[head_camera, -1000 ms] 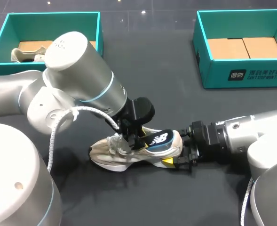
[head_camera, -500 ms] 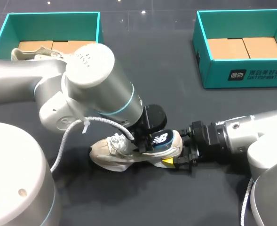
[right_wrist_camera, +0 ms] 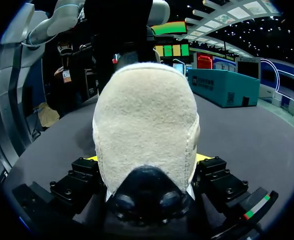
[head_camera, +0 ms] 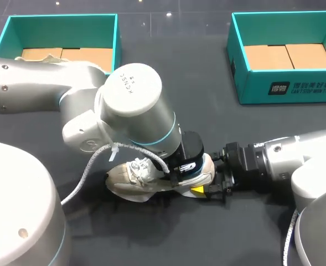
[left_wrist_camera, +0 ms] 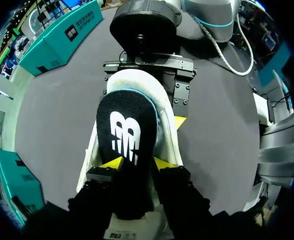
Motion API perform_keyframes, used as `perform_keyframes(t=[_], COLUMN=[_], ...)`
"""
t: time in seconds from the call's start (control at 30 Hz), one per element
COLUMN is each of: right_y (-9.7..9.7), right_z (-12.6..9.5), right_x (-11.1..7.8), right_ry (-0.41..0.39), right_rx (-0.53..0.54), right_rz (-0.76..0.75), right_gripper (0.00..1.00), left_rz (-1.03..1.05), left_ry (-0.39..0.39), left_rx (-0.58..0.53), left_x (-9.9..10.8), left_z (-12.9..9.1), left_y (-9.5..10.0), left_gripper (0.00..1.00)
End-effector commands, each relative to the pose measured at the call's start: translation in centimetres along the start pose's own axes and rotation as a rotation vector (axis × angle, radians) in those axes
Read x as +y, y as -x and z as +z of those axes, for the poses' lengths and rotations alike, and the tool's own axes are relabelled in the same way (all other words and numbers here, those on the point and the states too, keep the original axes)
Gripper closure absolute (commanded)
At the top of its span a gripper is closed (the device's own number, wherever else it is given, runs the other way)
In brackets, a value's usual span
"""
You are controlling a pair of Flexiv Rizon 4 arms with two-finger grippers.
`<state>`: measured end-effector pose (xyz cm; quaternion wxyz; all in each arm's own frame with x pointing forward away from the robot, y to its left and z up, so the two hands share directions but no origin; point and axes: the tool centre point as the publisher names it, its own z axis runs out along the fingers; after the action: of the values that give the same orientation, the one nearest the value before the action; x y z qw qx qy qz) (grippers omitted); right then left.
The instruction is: Take the shoe out of the shoebox, open the shoe tongue, remove and reinsert the insole, then place the shoe into the shoebox
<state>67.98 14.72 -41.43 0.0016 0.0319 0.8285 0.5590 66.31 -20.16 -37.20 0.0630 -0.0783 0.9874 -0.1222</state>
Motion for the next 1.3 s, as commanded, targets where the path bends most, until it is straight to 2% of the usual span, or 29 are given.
perform_keyframes(t=[0.03, 0.2, 0.27, 0.4, 0.43, 0.87, 1.3], right_y=[-0.2, -0.2, -0.2, -0.2, -0.2, -0.2, -0.2], right_z=[0.0, 0.0, 0.0, 0.0, 0.0, 0.0, 0.0], right_x=[0.0, 0.0, 0.0, 0.0, 0.0, 0.0, 0.0], right_ry=[-0.006, -0.006, -0.006, -0.006, -0.006, -0.006, -0.006], right_rx=[-0.001, -0.001, -0.001, -0.001, -0.001, -0.001, -0.001], right_rz=[0.001, 0.001, 0.001, 0.001, 0.001, 0.001, 0.001], right_gripper=[1.0, 1.0, 1.0, 1.0, 1.0, 1.0, 1.0], left_rz=[0.016, 0.035, 0.031, 0.0, -0.009, -0.08, -0.091], left_ry=[0.02, 0.014, 0.022, 0.049, 0.051, -0.017, -0.141], left_rx=[0.003, 0.031, 0.021, -0.037, -0.043, -0.038, 0.118], left_x=[-0.6, -0.4, -0.6, -0.7, -0.7, 0.8, 1.8], left_z=[1.0, 1.1, 1.4, 2.1, 2.2, 0.0, -2.1], left_y=[-0.5, -1.1, -1.1, -1.0, -0.8, 0.9, 1.7], left_gripper=[0.68, 0.69, 0.73, 0.92, 1.0, 1.0, 1.0])
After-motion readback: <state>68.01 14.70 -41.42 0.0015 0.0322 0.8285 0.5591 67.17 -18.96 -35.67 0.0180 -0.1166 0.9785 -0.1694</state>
